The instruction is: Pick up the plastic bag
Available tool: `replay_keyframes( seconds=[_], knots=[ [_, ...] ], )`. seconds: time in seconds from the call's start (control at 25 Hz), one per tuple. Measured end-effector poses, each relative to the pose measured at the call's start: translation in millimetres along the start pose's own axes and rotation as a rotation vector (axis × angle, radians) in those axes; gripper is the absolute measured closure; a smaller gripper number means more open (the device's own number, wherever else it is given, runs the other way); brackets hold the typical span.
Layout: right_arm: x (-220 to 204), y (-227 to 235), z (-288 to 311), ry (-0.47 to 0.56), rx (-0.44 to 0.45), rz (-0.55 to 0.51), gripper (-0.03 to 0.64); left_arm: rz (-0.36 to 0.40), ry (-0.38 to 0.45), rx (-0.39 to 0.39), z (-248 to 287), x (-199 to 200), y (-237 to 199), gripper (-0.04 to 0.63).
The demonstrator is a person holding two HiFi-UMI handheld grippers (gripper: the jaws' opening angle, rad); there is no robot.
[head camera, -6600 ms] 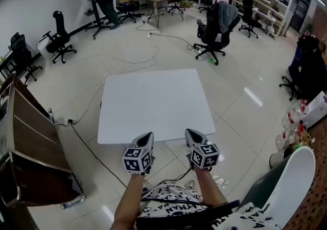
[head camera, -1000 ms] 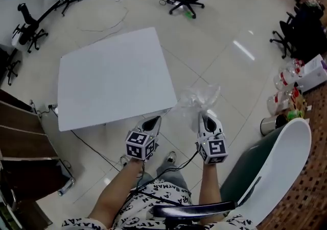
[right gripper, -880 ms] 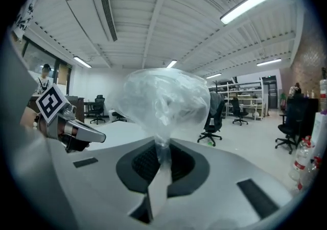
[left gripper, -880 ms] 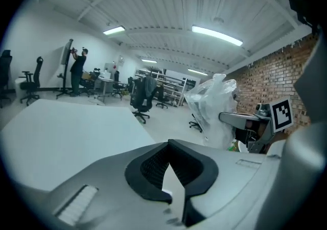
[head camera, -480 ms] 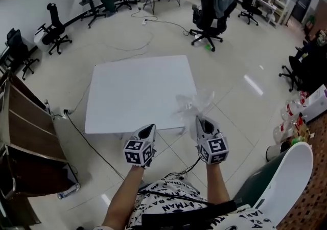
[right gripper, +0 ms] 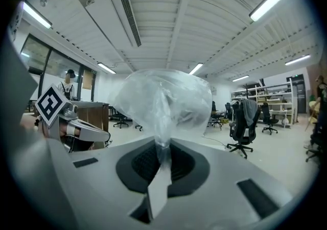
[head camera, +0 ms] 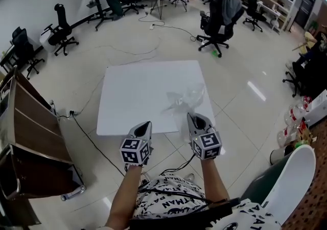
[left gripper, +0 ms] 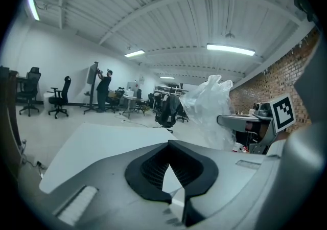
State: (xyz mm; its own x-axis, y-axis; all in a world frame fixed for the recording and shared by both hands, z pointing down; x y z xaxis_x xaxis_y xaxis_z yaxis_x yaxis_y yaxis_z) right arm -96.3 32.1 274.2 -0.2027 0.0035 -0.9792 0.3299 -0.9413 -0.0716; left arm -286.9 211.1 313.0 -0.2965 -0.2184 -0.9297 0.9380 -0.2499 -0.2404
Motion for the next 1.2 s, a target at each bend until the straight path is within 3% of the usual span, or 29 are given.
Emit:
replay_keyframes(
  seconds=[0.36, 0.96, 1.2],
  knots=[
    [-1, -18, 8, -0.020, 0.008, 0.007, 0.606, -0.021, 0.048, -0.011, -8, 7, -18, 0.594],
    [-7, 4, -3, -0.026, 0.005, 0.019, 0.606, -0.068, 0.046, -0.018, 6, -1, -6, 0.594],
    [-11, 36, -12, -0.036, -0.017, -0.001, 0.607, -0.084, 0.034, -0.008, 11, -6, -2, 0.595]
  ],
)
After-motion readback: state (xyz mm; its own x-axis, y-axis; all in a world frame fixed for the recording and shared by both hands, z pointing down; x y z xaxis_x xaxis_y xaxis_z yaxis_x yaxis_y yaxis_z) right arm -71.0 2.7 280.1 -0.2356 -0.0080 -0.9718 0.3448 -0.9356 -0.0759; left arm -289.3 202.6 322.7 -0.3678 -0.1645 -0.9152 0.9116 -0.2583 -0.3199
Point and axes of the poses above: the fingertips, and each gripper's own axes: z forward along the fingers, y to its right, x out of its top, the point moved 10 cm from there along -z, backward along the fingers, and after that the axes turned 1 degree about y, right-handed, at the moved point
